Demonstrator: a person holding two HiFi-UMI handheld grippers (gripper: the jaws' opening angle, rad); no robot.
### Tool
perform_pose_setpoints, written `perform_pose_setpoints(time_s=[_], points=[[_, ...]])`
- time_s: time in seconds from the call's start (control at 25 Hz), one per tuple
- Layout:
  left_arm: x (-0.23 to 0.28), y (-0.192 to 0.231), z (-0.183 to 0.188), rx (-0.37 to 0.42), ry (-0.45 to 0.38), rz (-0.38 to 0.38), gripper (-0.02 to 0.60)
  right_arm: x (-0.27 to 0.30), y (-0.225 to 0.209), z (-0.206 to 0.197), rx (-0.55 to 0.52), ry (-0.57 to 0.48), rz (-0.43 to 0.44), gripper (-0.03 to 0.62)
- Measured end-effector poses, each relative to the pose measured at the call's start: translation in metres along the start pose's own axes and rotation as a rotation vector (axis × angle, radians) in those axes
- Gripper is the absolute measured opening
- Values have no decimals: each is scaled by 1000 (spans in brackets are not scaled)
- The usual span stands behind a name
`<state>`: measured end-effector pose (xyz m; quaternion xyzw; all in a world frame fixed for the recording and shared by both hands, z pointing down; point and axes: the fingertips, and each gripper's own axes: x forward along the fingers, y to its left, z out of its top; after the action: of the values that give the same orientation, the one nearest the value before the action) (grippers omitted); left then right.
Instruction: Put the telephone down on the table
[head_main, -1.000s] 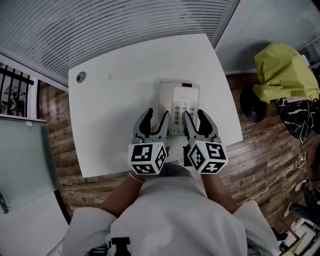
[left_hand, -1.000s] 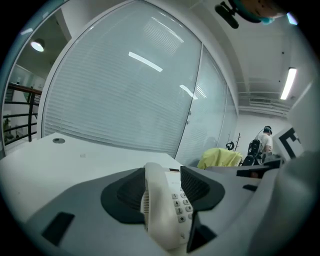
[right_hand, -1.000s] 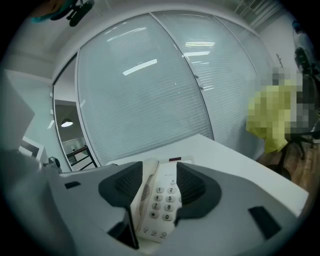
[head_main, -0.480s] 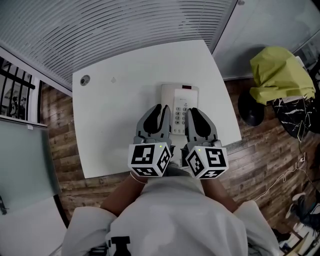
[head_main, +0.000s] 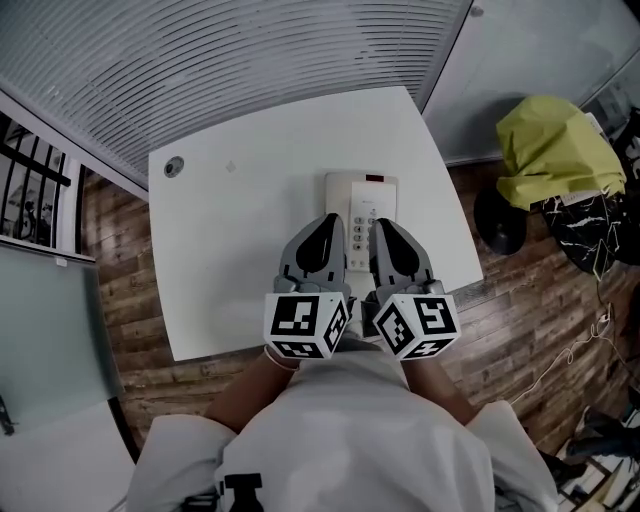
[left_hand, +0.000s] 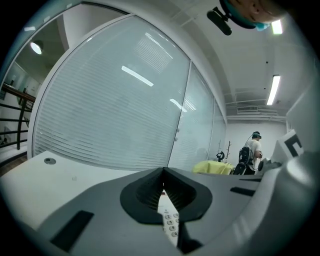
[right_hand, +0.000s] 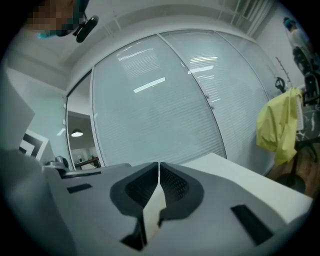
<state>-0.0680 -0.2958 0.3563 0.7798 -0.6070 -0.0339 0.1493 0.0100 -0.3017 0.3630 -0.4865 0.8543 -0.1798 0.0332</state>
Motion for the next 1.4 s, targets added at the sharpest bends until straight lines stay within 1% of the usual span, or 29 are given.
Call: perform_pose_setpoints(time_s=[0.08, 0.16, 0.28, 0.44, 0.64, 0.76, 0.88, 0.96, 1.04, 1.12, 1.28, 1.4], points=[[-2, 1, 0, 7, -3, -7, 5, -1, 3, -1, -46, 4, -18, 34], [-5, 4, 0, 15, -14, -11, 5, -2, 5, -3, -66, 9, -41, 32], [-11, 4, 0, 32, -22, -18, 5, -8, 10, -4, -73, -17, -55, 31], [-18, 2, -5, 34, -1, -51, 5, -17, 20, -8, -72, -50, -67, 31], [-31, -7, -5, 48, 1, -71, 5, -31, 31, -9, -81, -65, -56, 31], [-38, -15, -4, 64, -1, -71, 5, -43, 34, -3, -58, -90, -39, 31], [-48, -25, -1, 73, -13, -68, 5, -56, 35, 2, -43, -105, -29, 31], [-57, -34, -2, 70, -20, -65, 5, -68, 36, 1, -50, -102, -23, 31], [-69, -46, -6, 84, -26, -60, 5, -84, 38, -3, -55, -92, -12, 31], [-82, -59, -14, 104, -24, -50, 5, -104, 37, -7, -59, -78, -7, 31], [-110, -90, -38, 91, -6, -46, 5, -149, 32, -18, -61, -60, 1, 31], [-134, -111, -53, 90, -7, -27, 5, -184, 29, -27, -60, -55, 13, 31]])
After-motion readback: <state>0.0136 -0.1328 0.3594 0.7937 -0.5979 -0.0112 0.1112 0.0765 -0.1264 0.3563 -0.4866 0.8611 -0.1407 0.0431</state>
